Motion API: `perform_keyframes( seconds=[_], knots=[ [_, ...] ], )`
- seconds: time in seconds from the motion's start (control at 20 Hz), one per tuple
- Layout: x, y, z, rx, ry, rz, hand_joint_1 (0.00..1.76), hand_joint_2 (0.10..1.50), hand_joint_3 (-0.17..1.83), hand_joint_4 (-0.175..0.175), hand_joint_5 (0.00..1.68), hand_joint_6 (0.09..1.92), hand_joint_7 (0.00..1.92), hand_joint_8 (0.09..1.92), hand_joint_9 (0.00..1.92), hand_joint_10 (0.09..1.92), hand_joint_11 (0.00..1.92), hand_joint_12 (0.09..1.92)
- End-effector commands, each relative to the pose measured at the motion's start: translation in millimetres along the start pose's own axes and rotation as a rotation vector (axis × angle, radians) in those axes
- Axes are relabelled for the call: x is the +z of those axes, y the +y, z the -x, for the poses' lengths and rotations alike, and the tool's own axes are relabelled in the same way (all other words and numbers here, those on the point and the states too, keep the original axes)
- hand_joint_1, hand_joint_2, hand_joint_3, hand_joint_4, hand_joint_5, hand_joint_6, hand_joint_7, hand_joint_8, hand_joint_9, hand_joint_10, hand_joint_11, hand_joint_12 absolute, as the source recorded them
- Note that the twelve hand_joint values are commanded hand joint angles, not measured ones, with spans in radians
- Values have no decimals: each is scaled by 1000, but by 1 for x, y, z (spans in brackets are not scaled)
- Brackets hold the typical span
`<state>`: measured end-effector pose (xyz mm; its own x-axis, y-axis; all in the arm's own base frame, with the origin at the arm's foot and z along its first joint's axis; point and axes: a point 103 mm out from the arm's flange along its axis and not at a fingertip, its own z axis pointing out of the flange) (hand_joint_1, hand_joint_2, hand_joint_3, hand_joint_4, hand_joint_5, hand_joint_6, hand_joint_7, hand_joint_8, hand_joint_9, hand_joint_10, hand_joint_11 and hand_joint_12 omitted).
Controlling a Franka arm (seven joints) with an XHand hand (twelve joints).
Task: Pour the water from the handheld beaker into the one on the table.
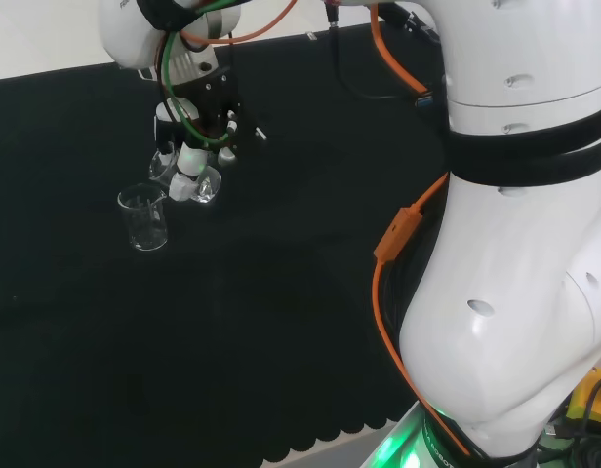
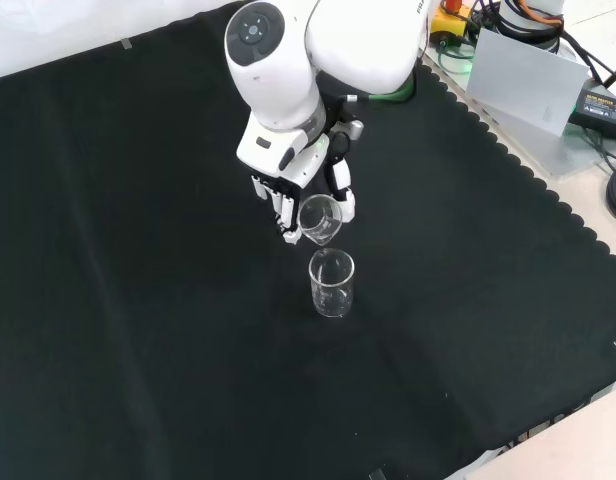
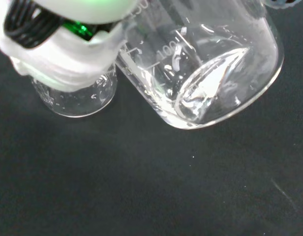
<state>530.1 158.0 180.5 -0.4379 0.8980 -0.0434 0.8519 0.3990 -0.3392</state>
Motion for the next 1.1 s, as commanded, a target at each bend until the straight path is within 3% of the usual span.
perform_keyframes(
  seconds=[0.05,1.1],
  knots=[
    [-2,2,-6,11,-78,-30,1171,623,687,49,1331,582,1655,87,1618,87,1332,804],
    [-15,1,-15,32,-213,-152,1174,599,732,42,1333,600,1669,87,1630,87,1359,792]
  ],
)
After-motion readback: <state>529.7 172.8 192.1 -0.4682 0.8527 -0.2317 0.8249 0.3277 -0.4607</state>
